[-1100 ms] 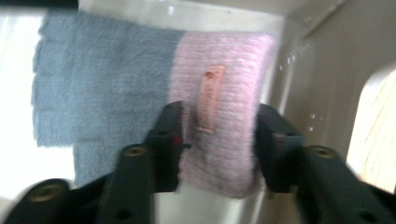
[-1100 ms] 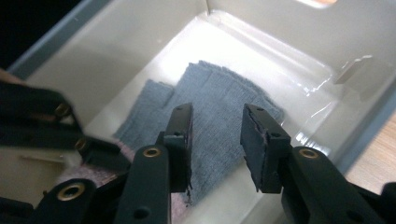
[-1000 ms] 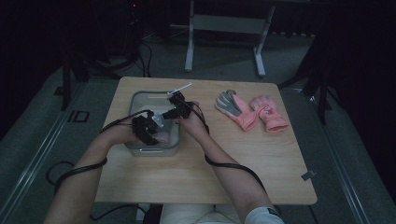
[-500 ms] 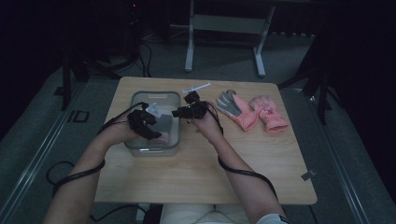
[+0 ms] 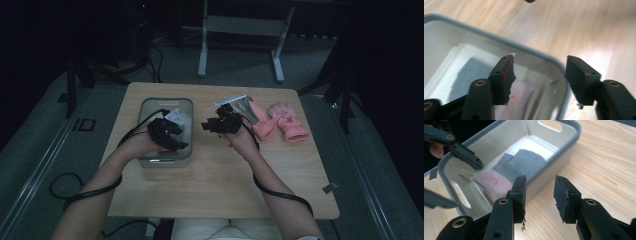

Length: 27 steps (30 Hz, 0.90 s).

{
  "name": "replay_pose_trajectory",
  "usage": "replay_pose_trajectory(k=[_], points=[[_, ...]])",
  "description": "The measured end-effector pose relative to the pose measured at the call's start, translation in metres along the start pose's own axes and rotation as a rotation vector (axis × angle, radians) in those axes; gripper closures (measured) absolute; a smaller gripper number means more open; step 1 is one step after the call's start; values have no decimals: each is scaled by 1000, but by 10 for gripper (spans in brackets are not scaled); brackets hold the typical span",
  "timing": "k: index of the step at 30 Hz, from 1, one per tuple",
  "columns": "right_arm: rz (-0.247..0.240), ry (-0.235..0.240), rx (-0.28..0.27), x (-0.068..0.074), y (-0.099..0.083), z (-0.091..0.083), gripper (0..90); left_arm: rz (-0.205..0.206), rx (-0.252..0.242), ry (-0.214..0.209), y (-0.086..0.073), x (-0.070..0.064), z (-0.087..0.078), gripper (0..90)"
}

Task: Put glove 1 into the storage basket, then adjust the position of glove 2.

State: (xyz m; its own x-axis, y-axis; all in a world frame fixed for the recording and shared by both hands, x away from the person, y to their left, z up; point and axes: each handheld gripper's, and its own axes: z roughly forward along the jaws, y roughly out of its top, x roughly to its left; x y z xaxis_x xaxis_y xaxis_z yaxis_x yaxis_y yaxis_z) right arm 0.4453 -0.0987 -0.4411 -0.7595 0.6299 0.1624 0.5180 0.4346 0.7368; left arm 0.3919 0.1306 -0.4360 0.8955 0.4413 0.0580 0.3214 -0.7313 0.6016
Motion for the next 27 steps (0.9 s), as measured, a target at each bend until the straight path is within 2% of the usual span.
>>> replay_pose_trajectory(k=[1, 2, 3, 4, 6, 8, 10, 13, 14, 17, 18, 19, 20, 21, 22, 25, 27], points=[[4, -4, -2, -2, -2, -2, 618, -3, -1, -19, 2, -2, 3, 313], [4, -4, -2, -2, -2, -2, 618, -3, -1, -19, 2, -2, 3, 253], [6, -9, -4, -5, -4, -5, 618, -9, -11, -44, 4, -6, 6, 253], [13, -21, -8, -11, -9, -12, 618, -11, -10, -66, 6, -10, 11, 115], [17, -24, -9, -12, -10, -14, 618, -22, -7, -64, 8, -13, 15, 90], [14, -42, -10, -20, -17, -21, 613, -15, 4, -69, 11, -19, 21, 19], [14, -47, -12, -22, -19, -22, 613, -20, -6, -84, 13, -25, 26, 19], [21, -56, -20, -29, -26, -29, 612, 12, -23, -62, 19, -38, 32, 19], [17, -61, -19, -33, -30, -32, 609, 25, -40, -53, 23, -46, 35, 19], [14, -70, -18, -38, -37, -36, 606, 40, -60, -54, 27, -53, 39, 19], [11, -77, -25, -41, -40, -39, 602, 50, -70, -62, 29, -62, 42, 19], [11, -77, -25, -41, -40, -39, 602, 50, -70, -62, 29, -62, 42, 19], [13, -86, -32, -45, -45, -44, 602, 55, -87, -69, 30, -68, 45, 20], [13, -94, -34, -47, -47, -46, 602, 40, -103, -65, 31, -75, 49, 21], [14, -104, -35, -50, -49, -48, 603, 40, -103, -65, 31, -75, 49, 26], [19, -116, -35, -58, -54, -52, 603, 42, -109, -80, 30, -86, 58, 28], [13, -136, -34, -67, -59, -58, 603, 60, -95, -100, 27, -96, 67, 31]])
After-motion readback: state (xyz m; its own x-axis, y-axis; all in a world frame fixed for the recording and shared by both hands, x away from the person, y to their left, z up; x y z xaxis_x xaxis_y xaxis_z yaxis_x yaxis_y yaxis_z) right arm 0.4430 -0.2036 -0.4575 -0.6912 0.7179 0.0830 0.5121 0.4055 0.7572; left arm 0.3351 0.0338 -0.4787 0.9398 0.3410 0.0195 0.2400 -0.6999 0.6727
